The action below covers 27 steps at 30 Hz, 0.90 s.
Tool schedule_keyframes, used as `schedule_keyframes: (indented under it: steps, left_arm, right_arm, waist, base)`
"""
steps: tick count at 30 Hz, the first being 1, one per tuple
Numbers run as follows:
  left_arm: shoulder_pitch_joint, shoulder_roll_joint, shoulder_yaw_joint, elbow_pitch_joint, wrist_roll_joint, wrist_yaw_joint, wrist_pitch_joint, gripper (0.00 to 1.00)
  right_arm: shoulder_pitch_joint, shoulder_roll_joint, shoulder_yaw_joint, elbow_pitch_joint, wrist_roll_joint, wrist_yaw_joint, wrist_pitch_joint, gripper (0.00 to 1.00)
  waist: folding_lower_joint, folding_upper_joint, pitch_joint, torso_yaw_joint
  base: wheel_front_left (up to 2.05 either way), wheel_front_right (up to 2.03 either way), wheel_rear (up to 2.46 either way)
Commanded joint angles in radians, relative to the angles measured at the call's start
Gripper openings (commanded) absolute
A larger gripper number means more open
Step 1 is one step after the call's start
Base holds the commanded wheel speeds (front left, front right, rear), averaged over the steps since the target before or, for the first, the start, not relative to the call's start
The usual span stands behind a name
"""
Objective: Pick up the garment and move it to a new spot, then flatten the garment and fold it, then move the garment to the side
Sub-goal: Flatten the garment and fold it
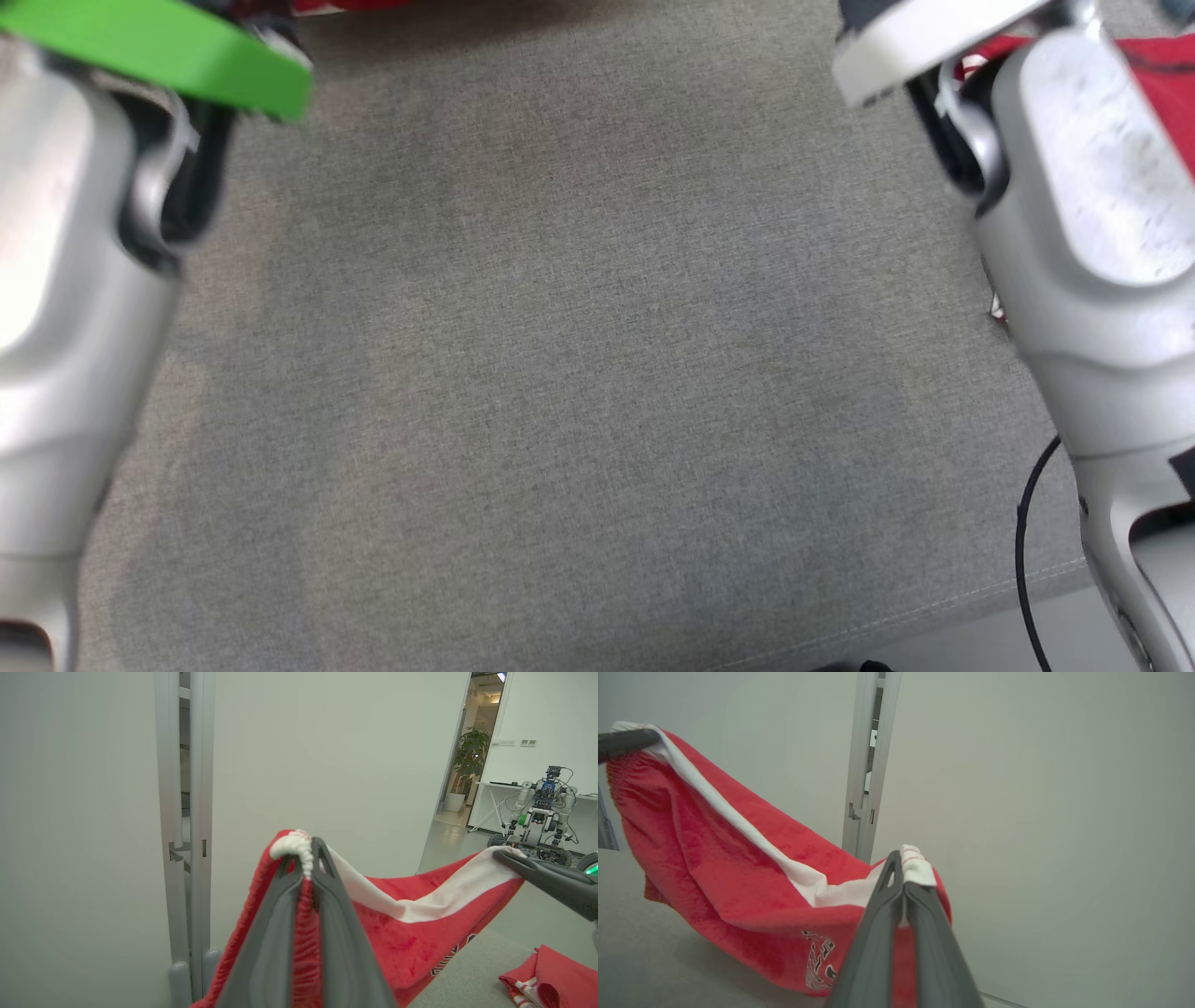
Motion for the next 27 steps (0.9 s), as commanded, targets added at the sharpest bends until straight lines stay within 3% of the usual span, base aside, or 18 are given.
schedule_keyframes:
  steps: [1,8,15,22,27]
  left_arm:
    - [0.034,-0.007,0.015,-0.031,0.002,-0.003,-0.01,0.0]
    - [0.31,-0.06,0.109,-0.173,0.027,-0.003,-0.007,0.0]
    - [0.64,-0.128,0.202,-0.325,0.104,-0.003,-0.007,0.0]
    - [0.934,-0.193,0.266,-0.472,0.133,-0.003,-0.007,0.0]
    - [1.072,-0.227,0.275,-0.534,0.138,-0.003,-0.006,0.0]
  right_arm:
    - [0.022,-0.015,0.005,-0.001,0.007,-0.002,-0.013,0.0]
    - [0.214,-0.049,0.002,-0.061,0.015,-0.002,-0.035,0.0]
    - [0.503,-0.058,-0.061,-0.214,0.018,-0.002,-0.031,0.0]
    - [0.809,-0.036,-0.16,-0.497,-0.03,-0.002,0.077,0.0]
    - [0.991,-0.002,-0.21,-0.7,-0.072,-0.002,0.188,0.0]
  waist:
    - [-0.0002,0.0,0.003,0.0]
    - [-0.0002,0.0,-0.06,0.023]
    - [-0.0002,0.0,-0.2,0.047]
    - [-0.0002,0.0,-0.324,0.069]
    - [-0.0002,0.0,-0.349,0.091]
  base:
    - [0.0,0.0,0.0]
    - [0.0,0.0,0.0]
    - [0.0,0.0,0.0]
    - [0.0,0.0,0.0]
    - [0.0,0.0,0.0]
